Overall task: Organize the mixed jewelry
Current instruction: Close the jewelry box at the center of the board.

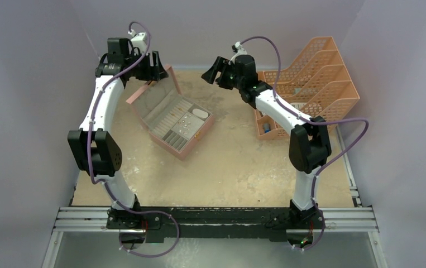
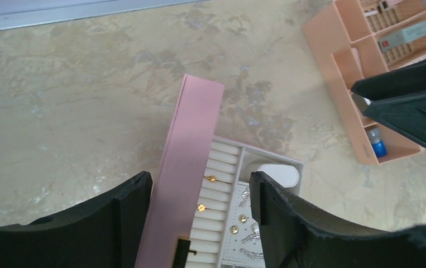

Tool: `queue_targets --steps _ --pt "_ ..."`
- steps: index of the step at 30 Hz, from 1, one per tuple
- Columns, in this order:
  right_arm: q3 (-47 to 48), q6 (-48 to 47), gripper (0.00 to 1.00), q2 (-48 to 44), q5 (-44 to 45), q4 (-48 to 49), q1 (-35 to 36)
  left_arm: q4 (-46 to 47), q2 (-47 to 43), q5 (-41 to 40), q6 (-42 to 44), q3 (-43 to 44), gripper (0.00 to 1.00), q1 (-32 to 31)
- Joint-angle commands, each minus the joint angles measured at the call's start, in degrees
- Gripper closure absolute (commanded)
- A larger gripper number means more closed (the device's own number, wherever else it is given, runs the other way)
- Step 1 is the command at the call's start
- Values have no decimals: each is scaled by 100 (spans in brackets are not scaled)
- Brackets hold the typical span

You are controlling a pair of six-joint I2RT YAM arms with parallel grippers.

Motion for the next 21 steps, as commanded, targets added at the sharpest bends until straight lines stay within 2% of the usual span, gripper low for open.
queue_targets --steps 1,7,16,21 --pt "0 -108 26 -259 106 33 20 24 -94 761 -98 233 39 5" --pt "70 -27 28 -245 252 -148 11 13 -269 1568 -190 -53 44 5" --pt "-105 154 31 -393 784 -566 -2 620 -847 3135 -588 -1196 40 5" --pt "-410 416 32 -595 1124 -637 -65 917 -940 3583 -957 -1714 39 5"
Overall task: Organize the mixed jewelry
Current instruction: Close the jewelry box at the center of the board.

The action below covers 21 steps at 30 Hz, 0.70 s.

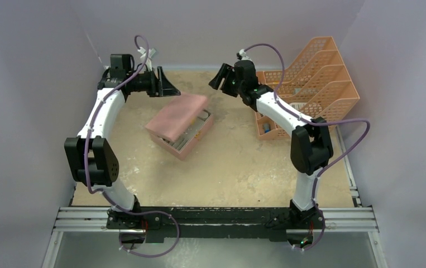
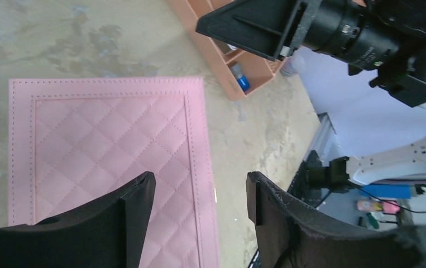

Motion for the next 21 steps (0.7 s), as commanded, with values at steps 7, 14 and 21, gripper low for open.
queue_targets --steps 7,14,21 --pt "-269 -460 34 -508 -654 213 -88 939 -705 132 -1031 -1176 39 -15" --pt "28 -1367 32 55 -1076 -809 37 -96 -903 -2421 -631 -1693 39 -1013" --pt "18 -1809 32 500 -855 -1444 255 -182 -856 -3590 -591 -2311 45 -1458"
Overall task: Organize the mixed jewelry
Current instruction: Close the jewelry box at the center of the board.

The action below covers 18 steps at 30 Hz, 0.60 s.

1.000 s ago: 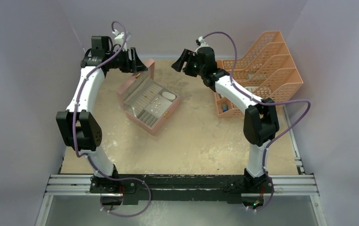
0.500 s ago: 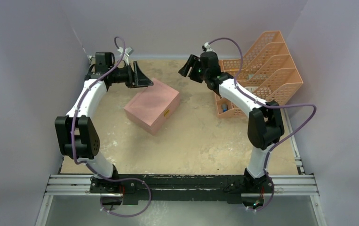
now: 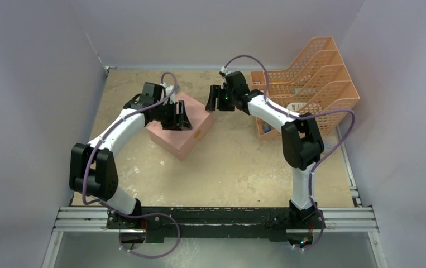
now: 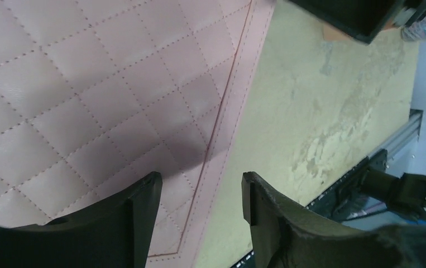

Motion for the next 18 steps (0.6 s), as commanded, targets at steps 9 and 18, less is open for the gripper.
queue_targets --steps 9,18 --pt "-617 -305 37 362 442 -693 113 -307 388 -1935 89 -829 50 -479" --pt "-1248 -9 40 83 989 -218 146 -283 641 -2728 -397 -1340 53 -909"
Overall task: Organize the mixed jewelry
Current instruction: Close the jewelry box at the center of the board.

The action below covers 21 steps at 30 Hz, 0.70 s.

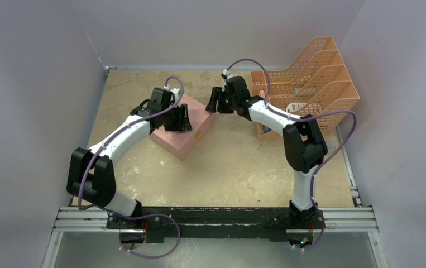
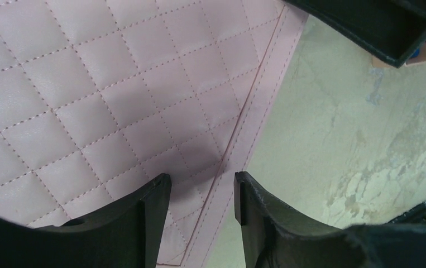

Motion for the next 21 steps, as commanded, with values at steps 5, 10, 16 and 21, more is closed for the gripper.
queue_targets --steps 5,10,16,21 --pt "-1714 -51 51 -186 504 230 64 -631 1140 -1456 -583 -972 55 -680" --pt "-1431 94 51 -556 195 85 62 -791 892 -1516 -657 -655 57 -708" --pt "46 299 43 -1310 714 -513 44 -1069 -181 -1232 -364 834 52 -667" --pt "-532 396 39 -2786 2092 -551 43 -1162 -1489 -1514 -362 1446 39 -660"
